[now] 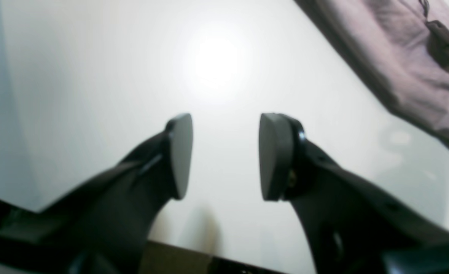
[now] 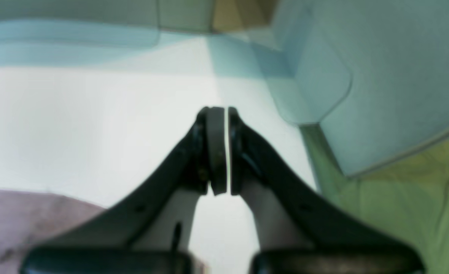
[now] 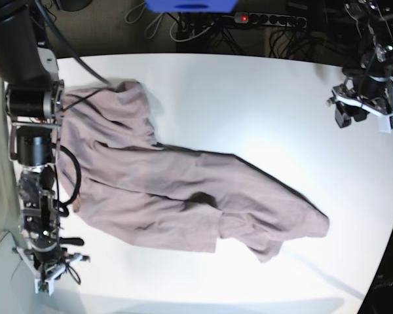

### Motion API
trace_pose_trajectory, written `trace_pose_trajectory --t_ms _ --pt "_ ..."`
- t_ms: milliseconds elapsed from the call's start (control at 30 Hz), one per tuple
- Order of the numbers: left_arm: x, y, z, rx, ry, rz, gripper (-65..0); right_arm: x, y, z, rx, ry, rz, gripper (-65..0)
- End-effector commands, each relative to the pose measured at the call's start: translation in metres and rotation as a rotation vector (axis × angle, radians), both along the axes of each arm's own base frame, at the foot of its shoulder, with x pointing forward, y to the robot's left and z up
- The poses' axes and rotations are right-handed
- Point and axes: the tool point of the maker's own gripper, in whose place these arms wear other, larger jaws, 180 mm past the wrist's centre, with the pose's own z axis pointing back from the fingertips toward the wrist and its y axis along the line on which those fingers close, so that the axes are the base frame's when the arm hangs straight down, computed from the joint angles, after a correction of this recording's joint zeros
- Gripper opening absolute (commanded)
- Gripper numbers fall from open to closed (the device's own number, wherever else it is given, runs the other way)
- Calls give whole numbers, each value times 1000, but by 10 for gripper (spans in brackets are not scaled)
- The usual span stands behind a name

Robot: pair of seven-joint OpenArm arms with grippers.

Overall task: Layout the t-shirt on the table in an organized manner, then fold the t-shirt properly
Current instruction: 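Drag the grasped fabric with the right gripper to spread the shirt out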

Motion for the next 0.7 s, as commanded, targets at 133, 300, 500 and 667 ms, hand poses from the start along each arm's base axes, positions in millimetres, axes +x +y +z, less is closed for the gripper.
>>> trace_pose_trajectory --t_ms 133,300,500,667 --pt "10 2 15 15 -56 -4 -374 -8 -5 -17 -5 22 -9 -650" --pt "14 2 17 13 -66 -5 -374 -25 -9 -59 8 122 -24 -650" --pt "20 -1 20 5 -83 -6 -374 -41 -3 -97 42 281 -41 -518" --pt "25 -1 23 4 -98 -5 -374 -45 5 -106 57 312 -34 -345"
